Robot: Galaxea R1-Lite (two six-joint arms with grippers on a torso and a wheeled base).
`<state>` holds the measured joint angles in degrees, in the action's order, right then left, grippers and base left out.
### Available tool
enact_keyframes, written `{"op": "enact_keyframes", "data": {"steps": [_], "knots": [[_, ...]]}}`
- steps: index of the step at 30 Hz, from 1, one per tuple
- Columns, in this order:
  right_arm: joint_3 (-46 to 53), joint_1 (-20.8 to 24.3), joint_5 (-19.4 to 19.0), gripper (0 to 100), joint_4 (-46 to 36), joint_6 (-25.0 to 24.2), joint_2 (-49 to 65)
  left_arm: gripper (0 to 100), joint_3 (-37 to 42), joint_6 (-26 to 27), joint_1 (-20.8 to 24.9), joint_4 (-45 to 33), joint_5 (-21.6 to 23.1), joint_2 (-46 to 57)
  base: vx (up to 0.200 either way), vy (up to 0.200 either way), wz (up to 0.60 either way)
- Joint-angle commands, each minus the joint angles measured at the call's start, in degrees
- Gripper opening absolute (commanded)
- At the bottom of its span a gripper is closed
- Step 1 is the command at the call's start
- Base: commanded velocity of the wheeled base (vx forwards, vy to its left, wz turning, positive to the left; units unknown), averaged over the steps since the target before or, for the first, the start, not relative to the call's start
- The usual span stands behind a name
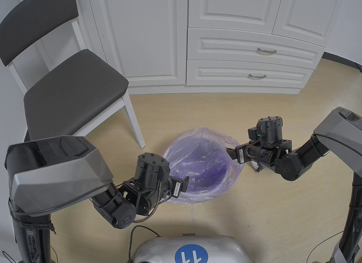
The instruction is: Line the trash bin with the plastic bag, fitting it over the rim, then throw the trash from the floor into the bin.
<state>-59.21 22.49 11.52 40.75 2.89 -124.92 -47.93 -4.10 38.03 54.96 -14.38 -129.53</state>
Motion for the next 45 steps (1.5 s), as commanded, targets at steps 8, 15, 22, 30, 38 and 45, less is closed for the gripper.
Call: {"op": "enact_keyframes", "data": {"steps": [8,15,22,30,38,45], "knots": [[-2.0,-1.4,0.0,100,0.1,0.5,-3.3,100,-15.6,1.4,-3.3,-4.2,-13.3,-10.3,0.0,0.0,0.0],[-5.5,-3.8,0.0,100,-0.1,0.5,-6.8,100,-22.5,1.1,-7.9,-3.7,-16.2,-11.6,0.0,0.0,0.0],[-7.5,-4.6,0.0,100,-0.2,0.5,-9.4,100,-27.7,-0.7,-9.6,-3.6,-16.2,-14.6,0.0,0.0,0.0],[-12.5,-6.2,0.1,100,-0.2,-0.3,-13.9,100,-30.5,-4.9,-9.8,-4.2,-16.1,-16.5,0.0,0.0,0.0],[-19.9,-6.6,0.6,100,-0.7,-5.2,-20.1,100,-34.4,-7.8,-11.6,-4.6,-15.8,-19.0,0.0,0.0,0.0],[-25.4,-6.4,0.3,100,-0.8,-10.6,-24.8,100,-40.1,-13.0,-13.1,-12.5,-15.3,-20.9,0.0,0.0,0.0]]}}
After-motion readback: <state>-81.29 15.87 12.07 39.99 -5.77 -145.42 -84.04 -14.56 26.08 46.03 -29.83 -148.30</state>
